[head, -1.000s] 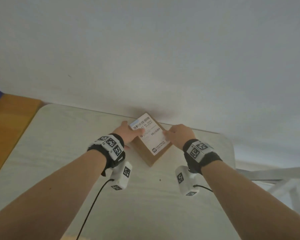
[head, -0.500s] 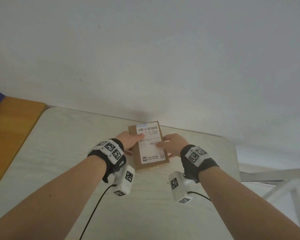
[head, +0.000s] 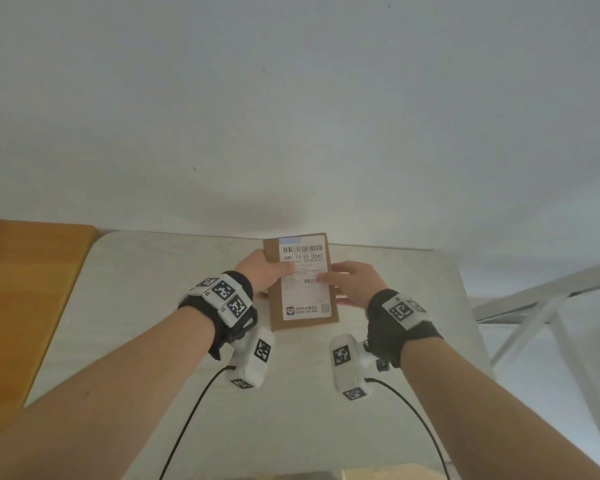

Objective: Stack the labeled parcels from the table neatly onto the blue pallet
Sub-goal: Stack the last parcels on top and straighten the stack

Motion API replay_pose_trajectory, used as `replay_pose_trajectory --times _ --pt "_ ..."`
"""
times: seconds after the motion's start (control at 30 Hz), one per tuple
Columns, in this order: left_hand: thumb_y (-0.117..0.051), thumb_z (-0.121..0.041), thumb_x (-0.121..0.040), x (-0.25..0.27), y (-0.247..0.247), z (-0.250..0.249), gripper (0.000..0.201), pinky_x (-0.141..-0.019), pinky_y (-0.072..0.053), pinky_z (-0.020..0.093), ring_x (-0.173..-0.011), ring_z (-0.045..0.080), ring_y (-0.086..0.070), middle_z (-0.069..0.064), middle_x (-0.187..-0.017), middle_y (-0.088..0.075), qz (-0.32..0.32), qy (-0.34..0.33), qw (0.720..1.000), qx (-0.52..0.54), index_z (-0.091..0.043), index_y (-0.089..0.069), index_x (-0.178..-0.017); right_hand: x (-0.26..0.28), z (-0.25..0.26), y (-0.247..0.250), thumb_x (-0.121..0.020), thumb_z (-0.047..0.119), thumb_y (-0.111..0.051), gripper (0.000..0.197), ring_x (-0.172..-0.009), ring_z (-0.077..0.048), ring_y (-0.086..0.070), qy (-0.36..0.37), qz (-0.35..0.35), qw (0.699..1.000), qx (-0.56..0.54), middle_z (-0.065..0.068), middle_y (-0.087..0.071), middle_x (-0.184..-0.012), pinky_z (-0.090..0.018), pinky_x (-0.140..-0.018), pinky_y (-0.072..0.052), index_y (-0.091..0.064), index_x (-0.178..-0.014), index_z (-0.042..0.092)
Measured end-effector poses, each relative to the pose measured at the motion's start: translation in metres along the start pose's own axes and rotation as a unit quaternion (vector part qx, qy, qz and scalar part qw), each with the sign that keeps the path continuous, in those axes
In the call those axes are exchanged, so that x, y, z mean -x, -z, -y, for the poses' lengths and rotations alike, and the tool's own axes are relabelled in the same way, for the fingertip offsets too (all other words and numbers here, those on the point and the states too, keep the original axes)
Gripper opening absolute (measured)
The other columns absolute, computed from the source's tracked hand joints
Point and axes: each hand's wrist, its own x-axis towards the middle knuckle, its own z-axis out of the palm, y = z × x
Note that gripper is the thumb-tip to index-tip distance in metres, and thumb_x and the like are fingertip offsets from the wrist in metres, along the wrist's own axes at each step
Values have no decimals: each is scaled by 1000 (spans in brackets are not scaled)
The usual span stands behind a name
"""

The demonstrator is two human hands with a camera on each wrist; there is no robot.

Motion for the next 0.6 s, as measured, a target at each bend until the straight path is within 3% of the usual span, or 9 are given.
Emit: replay_pose_trajectory --times 0.07,0.17,0.27,0.4,0.6 --pt "-56 -24 -93 7 2 0 14 -90 -52 43 -102 27 -63 8 -109 -67 13 -24 999 -25 -17 -58 -104 11 -4 -3 -80 24 -73 46 -96 -21 -68 0 -22 999 -27 -5 -71 -104 -41 -91 -54 -59 -122 11" --pt "-54 -23 -94 22 2 -2 4 -89 -51 40 -97 24 -61 3 -103 -64 21 -51 998 -42 -24 -53 -90 28 -9 -5 -80 23 -73 42 -96 -21 -68 6 -48 997 -59 -5 -71 -104 -42 -92 -54 -60 -118 13" --pt "-54 -24 -95 41 2 -2 16 -88 -51 39 -98 24 -60 2 -100 -61 18 -70 996 -49 -28 -47 -81 46 -11 -7 -79 23 -73 39 -96 -21 -68 19 -62 995 -73 -4 -72 -103 -42 -92 -53 -60 -115 15" --pt "-54 -28 -94 68 9 3 6 -83 -50 35 -94 21 -60 1 -102 -62 5 -96 994 -52 -27 -49 -90 69 -9 -14 -79 24 -73 41 -97 -21 -68 44 -64 993 -85 -4 -71 -104 -42 -93 -53 -61 -116 14" --pt "-56 -30 -93 121 21 19 14 -73 -49 30 -87 17 -60 -2 -97 -61 -31 -120 991 -44 -21 -49 -100 116 -9 -32 -79 27 -74 37 -97 -22 -68 97 -53 988 -108 -5 -71 -104 -41 -92 -53 -61 -112 16"
